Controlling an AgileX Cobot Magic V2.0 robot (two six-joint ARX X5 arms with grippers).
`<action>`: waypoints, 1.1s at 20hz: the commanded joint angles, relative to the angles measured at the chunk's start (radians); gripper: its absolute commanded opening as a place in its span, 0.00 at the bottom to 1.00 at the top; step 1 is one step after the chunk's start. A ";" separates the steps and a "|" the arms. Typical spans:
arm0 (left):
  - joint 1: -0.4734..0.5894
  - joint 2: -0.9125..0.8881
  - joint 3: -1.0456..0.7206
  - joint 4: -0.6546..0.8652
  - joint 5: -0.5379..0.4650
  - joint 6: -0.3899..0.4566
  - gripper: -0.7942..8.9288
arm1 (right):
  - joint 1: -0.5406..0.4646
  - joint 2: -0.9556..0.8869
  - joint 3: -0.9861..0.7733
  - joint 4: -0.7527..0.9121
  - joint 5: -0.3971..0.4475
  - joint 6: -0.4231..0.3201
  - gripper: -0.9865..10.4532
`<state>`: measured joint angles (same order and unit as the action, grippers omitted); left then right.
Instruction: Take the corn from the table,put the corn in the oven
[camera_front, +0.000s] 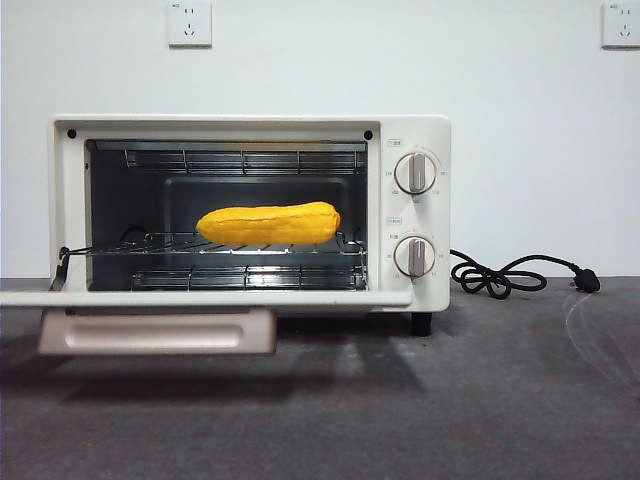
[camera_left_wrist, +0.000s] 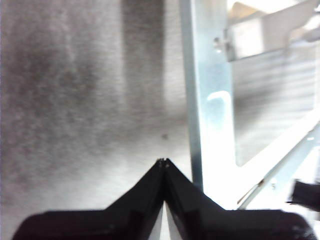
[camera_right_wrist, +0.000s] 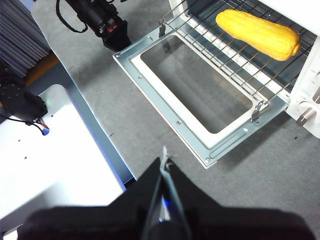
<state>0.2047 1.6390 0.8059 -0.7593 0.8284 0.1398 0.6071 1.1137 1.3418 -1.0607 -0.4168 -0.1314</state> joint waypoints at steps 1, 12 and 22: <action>0.013 -0.019 0.011 -0.009 0.124 0.023 0.07 | 0.000 0.001 0.002 0.005 -0.003 -0.003 0.08; 0.036 -0.102 0.268 0.174 0.198 -0.246 0.07 | 0.000 0.001 0.002 -0.010 -0.003 -0.003 0.08; -0.011 -0.268 0.377 -0.170 0.125 -0.061 0.07 | 0.000 0.002 0.002 0.011 0.018 -0.007 0.08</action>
<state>0.1978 1.3941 1.1805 -0.9119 0.9665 0.0074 0.6071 1.1137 1.3418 -1.0584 -0.4011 -0.1310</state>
